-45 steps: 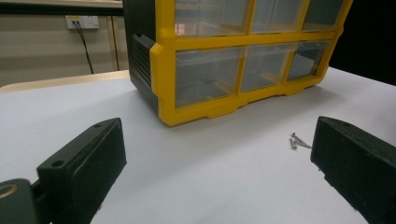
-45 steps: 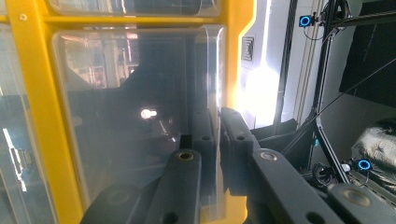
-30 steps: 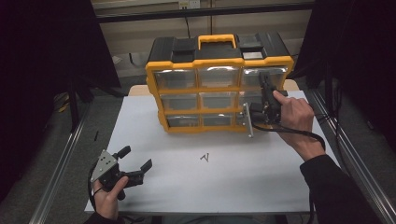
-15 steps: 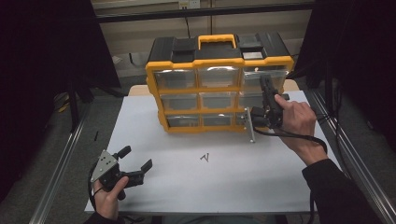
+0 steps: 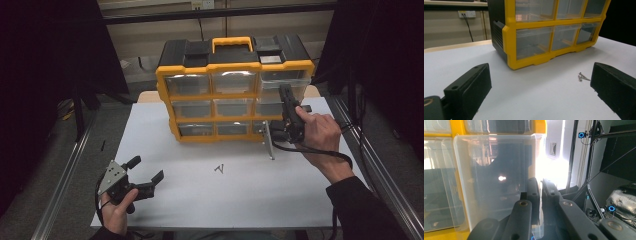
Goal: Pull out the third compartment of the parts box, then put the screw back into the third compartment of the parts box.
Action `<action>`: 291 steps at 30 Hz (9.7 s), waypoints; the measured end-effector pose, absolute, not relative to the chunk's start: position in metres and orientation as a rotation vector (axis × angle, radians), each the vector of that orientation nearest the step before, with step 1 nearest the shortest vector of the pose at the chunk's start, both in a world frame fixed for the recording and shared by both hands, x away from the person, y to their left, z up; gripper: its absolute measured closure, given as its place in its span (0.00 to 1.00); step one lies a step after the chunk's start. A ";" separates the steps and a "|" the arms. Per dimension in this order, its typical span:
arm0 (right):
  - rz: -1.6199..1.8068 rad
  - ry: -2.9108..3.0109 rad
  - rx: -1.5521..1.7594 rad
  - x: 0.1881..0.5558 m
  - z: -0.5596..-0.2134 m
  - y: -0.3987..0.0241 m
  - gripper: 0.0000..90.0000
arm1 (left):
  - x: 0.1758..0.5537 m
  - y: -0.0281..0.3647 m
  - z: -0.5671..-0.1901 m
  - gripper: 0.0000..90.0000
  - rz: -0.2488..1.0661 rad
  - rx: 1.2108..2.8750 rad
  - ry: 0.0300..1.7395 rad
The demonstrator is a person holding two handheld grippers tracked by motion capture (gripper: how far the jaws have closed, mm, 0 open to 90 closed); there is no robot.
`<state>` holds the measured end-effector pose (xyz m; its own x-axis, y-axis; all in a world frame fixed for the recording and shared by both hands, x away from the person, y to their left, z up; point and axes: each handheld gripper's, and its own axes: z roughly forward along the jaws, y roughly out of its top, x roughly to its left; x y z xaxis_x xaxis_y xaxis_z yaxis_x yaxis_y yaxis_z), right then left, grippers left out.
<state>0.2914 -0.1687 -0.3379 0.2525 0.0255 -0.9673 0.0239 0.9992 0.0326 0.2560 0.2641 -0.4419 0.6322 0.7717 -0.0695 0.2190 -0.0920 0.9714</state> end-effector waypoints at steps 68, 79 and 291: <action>0.001 1.304 0.021 0.242 -0.339 -0.166 0.95 | 0.254 0.263 -0.441 0.04 0.570 1.640 0.834; 0.007 1.302 0.023 0.232 -0.339 -0.165 0.95 | 0.254 0.264 -0.441 0.04 0.573 1.645 0.832; 0.541 2.845 1.170 0.366 -0.434 -0.080 0.15 | 0.252 0.267 -0.444 0.04 0.582 1.677 0.881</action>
